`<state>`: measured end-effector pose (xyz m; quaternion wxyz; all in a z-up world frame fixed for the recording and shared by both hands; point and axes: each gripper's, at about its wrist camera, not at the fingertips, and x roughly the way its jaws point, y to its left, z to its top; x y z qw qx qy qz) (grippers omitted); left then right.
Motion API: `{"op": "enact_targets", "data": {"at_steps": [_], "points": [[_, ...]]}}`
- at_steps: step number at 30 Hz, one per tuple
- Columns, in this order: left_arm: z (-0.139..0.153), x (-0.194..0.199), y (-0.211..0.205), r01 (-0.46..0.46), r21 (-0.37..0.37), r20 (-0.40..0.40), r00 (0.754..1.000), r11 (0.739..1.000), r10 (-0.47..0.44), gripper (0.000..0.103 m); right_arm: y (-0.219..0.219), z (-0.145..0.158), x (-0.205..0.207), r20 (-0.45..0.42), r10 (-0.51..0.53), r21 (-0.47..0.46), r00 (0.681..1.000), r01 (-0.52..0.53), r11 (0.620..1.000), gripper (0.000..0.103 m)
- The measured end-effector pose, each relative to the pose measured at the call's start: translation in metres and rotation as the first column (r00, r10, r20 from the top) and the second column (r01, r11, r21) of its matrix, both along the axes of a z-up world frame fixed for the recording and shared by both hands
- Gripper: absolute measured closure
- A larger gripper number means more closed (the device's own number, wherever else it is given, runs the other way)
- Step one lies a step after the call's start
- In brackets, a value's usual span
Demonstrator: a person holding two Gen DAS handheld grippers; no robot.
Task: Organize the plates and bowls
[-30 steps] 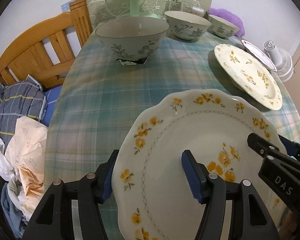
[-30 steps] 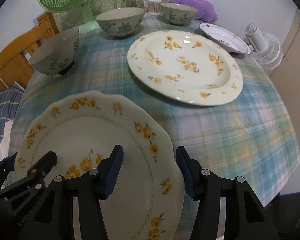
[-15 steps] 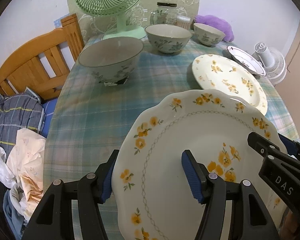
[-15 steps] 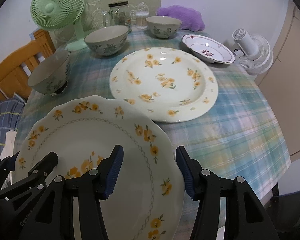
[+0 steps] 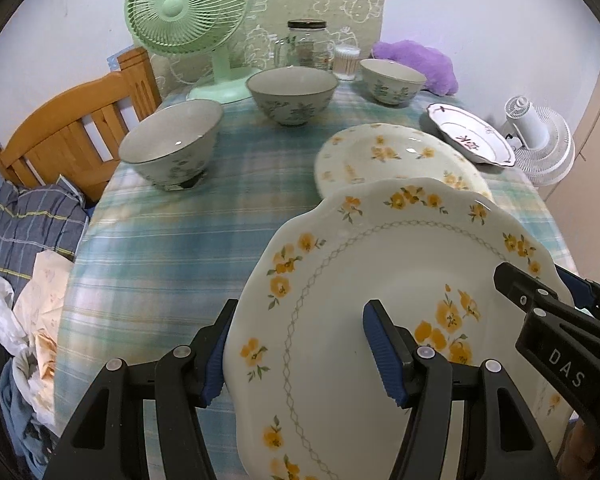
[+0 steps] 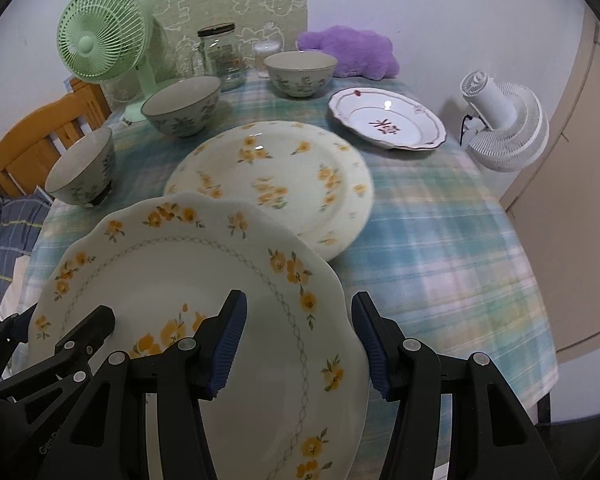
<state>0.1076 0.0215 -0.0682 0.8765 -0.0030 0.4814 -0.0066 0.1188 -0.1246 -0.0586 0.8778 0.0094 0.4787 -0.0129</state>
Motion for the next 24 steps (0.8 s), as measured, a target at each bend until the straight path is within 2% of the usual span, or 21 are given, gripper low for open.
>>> {"op": "enact_targets", "data": {"at_steps": [10,24], "points": [[-0.005,0.007,-0.068,-0.004,-0.016,-0.003,1.0,1.0,0.004,0.04,-0.07,-0.002,0.003,-0.002,0.004,-0.017,1.0,-0.004,1.0,0.045],[-0.025,0.025,-0.155,0.067,-0.019,-0.028,0.997,0.998,-0.067,0.04,-0.161,-0.02,0.014,-0.03,-0.063,-0.019,0.998,0.063,0.998,0.045]]}}
